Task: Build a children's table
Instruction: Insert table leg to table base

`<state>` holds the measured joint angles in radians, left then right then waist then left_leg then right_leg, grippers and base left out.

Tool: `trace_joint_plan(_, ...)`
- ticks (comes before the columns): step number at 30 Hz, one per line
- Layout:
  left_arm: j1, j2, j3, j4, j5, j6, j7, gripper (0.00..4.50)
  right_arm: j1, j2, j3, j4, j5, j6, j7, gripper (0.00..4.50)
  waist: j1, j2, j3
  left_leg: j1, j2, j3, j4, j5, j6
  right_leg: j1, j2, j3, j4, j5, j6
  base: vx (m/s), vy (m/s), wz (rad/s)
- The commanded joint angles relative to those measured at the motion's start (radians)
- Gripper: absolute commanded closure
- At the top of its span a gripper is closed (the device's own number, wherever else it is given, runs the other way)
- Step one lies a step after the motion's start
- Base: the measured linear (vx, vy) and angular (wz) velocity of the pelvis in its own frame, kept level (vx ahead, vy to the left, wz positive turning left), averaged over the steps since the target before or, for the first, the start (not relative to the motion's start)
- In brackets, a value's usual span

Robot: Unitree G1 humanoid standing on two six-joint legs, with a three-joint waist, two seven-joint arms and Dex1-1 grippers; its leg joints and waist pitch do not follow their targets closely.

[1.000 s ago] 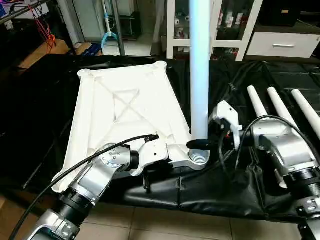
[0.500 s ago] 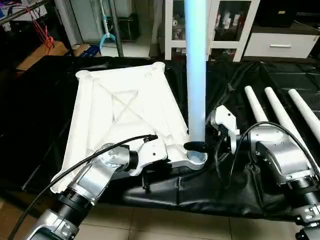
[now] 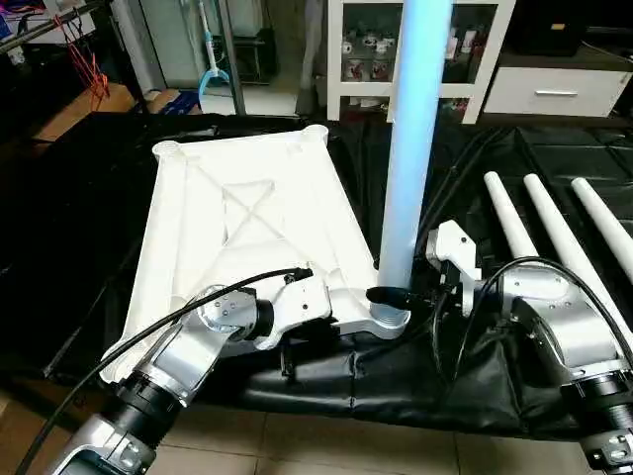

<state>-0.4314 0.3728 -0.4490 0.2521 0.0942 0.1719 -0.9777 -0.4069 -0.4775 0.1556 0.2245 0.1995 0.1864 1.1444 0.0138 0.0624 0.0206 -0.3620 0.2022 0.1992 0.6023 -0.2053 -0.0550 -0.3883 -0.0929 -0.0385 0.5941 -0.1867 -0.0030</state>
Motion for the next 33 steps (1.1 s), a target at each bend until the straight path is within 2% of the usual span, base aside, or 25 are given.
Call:
trace_joint_plan(1,0.008,0.004,-0.034,0.024,0.031,0.009,-0.006,4.50,0.029,0.006,0.066,0.018,-0.019,0.015,0.033,2.64,-0.005,-0.004,-0.045,0.012,0.024,-0.015,-0.080,-0.249,0.030,0.034,-0.033,0.021,-0.065,-0.156,-0.230,0.000,0.000,0.00)
trace_joint_plan(6,0.009,0.003,-0.034,0.024,0.032,0.009,-0.005,4.50,0.024,-0.008,0.077,0.026,-0.039,-0.014,0.051,2.64,-0.006,-0.005,-0.045,0.011,0.024,-0.015,-0.080,-0.243,0.035,0.034,-0.033,0.021,-0.064,-0.145,-0.232,0.000,0.000,0.00)
trace_joint_plan(14,0.010,0.003,-0.033,0.025,0.031,0.008,-0.003,4.50,0.017,-0.019,0.096,0.049,-0.052,-0.033,0.075,2.64,-0.009,-0.006,-0.041,0.012,0.025,-0.015,-0.083,-0.275,0.031,0.031,-0.033,0.021,-0.070,-0.195,-0.222,0.000,0.000,0.00)
trace_joint_plan(16,0.011,0.003,-0.033,0.025,0.032,0.007,-0.003,4.50,0.014,-0.007,0.082,0.051,-0.029,0.007,0.066,2.64,-0.010,-0.007,-0.040,0.012,0.025,-0.016,-0.084,-0.281,0.030,0.032,-0.034,0.022,-0.071,-0.205,-0.220,0.000,0.000,0.00)
trace_joint_plan(18,0.011,0.003,-0.033,0.025,0.032,0.007,-0.003,4.50,0.013,-0.005,0.080,0.052,-0.027,0.011,0.065,2.64,-0.011,-0.008,-0.041,0.012,0.025,-0.016,-0.085,-0.283,0.028,0.032,-0.034,0.022,-0.071,-0.209,-0.219,0.000,0.000,0.00)
trace_joint_plan(20,0.012,0.003,-0.034,0.025,0.032,0.007,-0.002,4.50,0.003,0.006,0.059,0.076,0.005,0.063,0.061,2.64,-0.011,-0.007,-0.040,0.013,0.025,-0.016,-0.086,-0.287,0.027,0.031,-0.033,0.022,-0.071,-0.210,-0.222,0.000,0.000,0.00)
trace_joint_plan(23,0.014,0.004,-0.034,0.024,0.032,0.007,-0.002,4.50,0.000,0.007,0.040,0.108,0.038,0.102,0.071,2.64,-0.010,-0.007,-0.042,0.013,0.025,-0.016,-0.085,-0.273,0.027,0.032,-0.033,0.022,-0.069,-0.184,-0.231,0.000,0.000,0.00)
trace_joint_plan(26,0.014,0.004,-0.034,0.024,0.032,0.007,-0.001,4.50,0.000,0.006,0.036,0.112,0.044,0.110,0.072,2.64,-0.009,-0.007,-0.041,0.013,0.026,-0.015,-0.085,-0.274,0.027,0.031,-0.033,0.022,-0.070,-0.187,-0.229,0.000,0.000,0.00)
trace_joint_plan(27,0.016,0.004,-0.034,0.022,0.033,0.008,-0.001,4.50,-0.002,0.017,0.007,0.126,0.073,0.141,0.061,2.64,-0.009,-0.008,-0.040,0.013,0.025,-0.015,-0.086,-0.279,0.026,0.031,-0.033,0.022,-0.071,-0.198,-0.228,0.000,0.000,0.00)
trace_joint_plan(33,0.019,0.005,-0.034,0.018,0.031,0.010,-0.001,4.50,0.004,0.029,-0.033,0.160,0.103,0.170,0.037,2.64,-0.009,-0.007,-0.040,0.013,0.025,-0.015,-0.086,-0.281,0.019,0.030,-0.035,0.022,-0.072,-0.206,-0.227,0.000,0.000,0.00)
